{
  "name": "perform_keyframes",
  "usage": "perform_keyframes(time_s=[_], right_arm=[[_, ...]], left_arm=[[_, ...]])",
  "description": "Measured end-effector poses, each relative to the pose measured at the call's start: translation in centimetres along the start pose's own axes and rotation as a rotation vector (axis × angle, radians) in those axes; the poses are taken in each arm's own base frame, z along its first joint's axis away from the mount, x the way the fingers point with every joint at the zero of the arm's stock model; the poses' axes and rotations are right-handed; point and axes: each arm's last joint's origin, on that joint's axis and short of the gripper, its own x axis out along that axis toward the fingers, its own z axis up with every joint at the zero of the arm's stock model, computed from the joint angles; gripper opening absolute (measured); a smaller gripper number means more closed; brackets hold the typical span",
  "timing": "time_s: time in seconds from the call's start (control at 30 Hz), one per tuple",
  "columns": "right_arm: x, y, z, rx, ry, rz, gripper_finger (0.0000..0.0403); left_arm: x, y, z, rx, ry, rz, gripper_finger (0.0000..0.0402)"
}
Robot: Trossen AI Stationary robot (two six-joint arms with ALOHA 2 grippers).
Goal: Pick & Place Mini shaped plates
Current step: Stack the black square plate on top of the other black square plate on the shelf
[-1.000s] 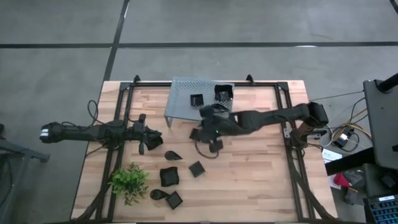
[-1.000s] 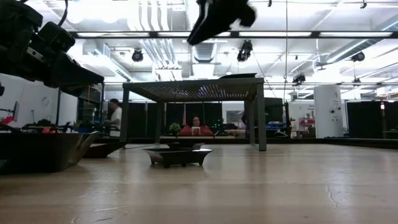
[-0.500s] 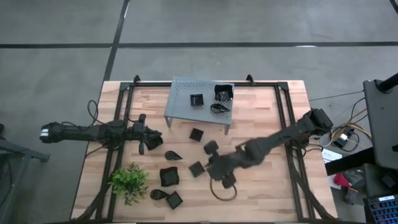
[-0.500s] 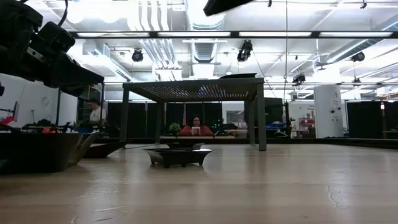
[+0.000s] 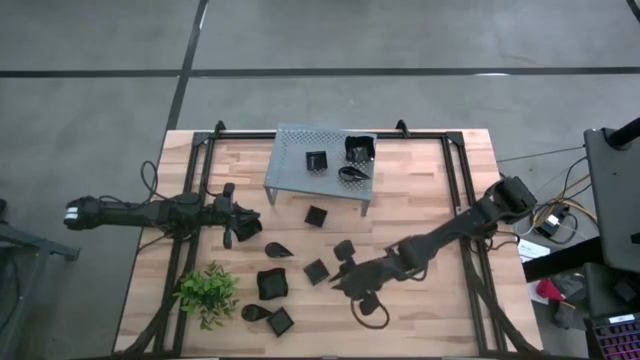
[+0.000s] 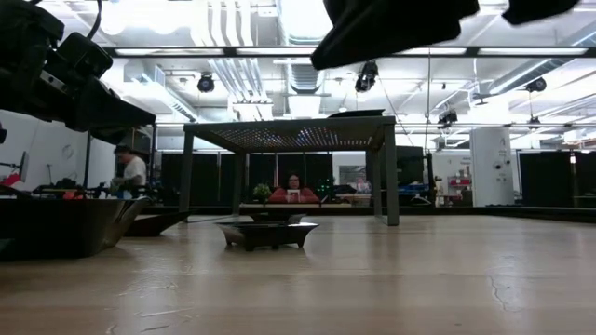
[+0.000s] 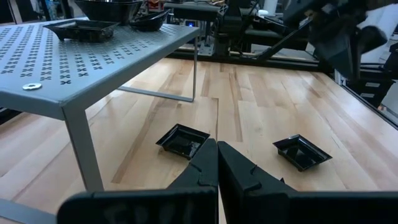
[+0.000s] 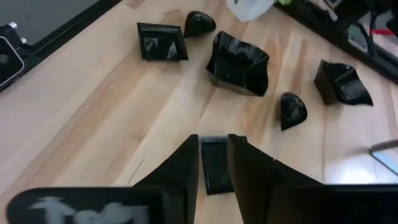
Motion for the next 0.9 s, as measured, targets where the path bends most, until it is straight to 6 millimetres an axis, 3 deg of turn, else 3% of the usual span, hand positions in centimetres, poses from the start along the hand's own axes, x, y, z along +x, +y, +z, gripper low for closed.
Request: perform_keyframes(time_s=[0.3,0.57,0.9], right_arm=[[2.6,0.8,-0.8,-0.009,-0.023,-0.024,0.0133],[4.2,1.2,-1.1,-0.073,0.018,-0.028,0.0122],[7.2,1.8,-3.1,-0.111,0.107,-0.016,0.0109]], left_arm=[[0.0,0.0,0.0,0.000,0.000,0.000,0.0000],[0.0,0.0,0.0,0.000,0.004,0.000,0.0000],[0.1,0.0,-0.1,0.001,0.015,0.001,0.0000]])
